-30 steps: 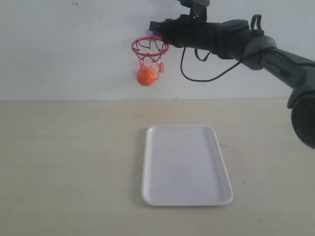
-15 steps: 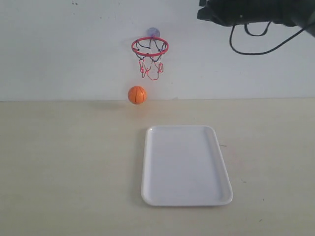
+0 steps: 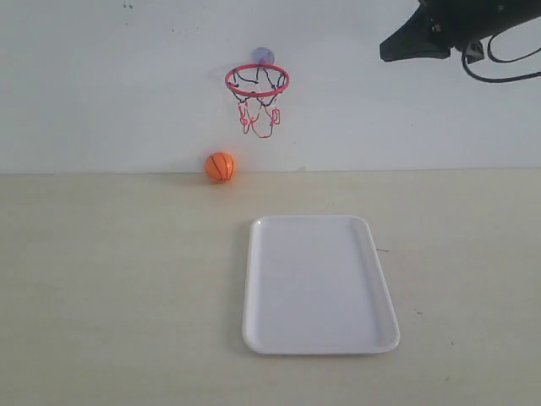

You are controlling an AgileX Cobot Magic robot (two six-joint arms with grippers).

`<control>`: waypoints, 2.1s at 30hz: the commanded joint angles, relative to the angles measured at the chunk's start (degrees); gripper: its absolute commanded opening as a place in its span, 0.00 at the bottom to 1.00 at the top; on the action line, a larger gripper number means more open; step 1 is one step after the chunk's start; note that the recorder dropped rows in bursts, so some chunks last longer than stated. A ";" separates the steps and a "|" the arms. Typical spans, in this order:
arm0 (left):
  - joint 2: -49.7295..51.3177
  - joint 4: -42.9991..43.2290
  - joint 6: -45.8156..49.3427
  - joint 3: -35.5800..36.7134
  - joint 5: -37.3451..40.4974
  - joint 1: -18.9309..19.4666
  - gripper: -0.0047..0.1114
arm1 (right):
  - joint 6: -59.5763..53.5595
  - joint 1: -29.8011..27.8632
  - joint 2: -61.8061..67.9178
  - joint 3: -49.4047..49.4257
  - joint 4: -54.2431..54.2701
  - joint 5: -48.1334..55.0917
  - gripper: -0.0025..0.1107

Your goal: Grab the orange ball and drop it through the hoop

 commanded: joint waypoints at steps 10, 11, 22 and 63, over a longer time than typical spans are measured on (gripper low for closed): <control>-0.11 -0.20 -0.39 0.23 -0.45 0.15 0.08 | -16.79 0.10 -33.36 55.20 -0.46 0.62 0.02; -0.11 -0.20 -0.39 0.23 -0.45 0.15 0.08 | -16.79 0.10 -33.53 56.19 -0.46 0.62 0.02; -0.11 -0.20 -0.39 0.23 -0.45 0.15 0.08 | -16.65 0.00 -33.08 57.53 -0.01 0.62 0.02; -0.11 -0.20 -0.39 0.23 -0.45 0.15 0.08 | -29.59 4.25 -120.31 121.11 8.10 -61.11 0.02</control>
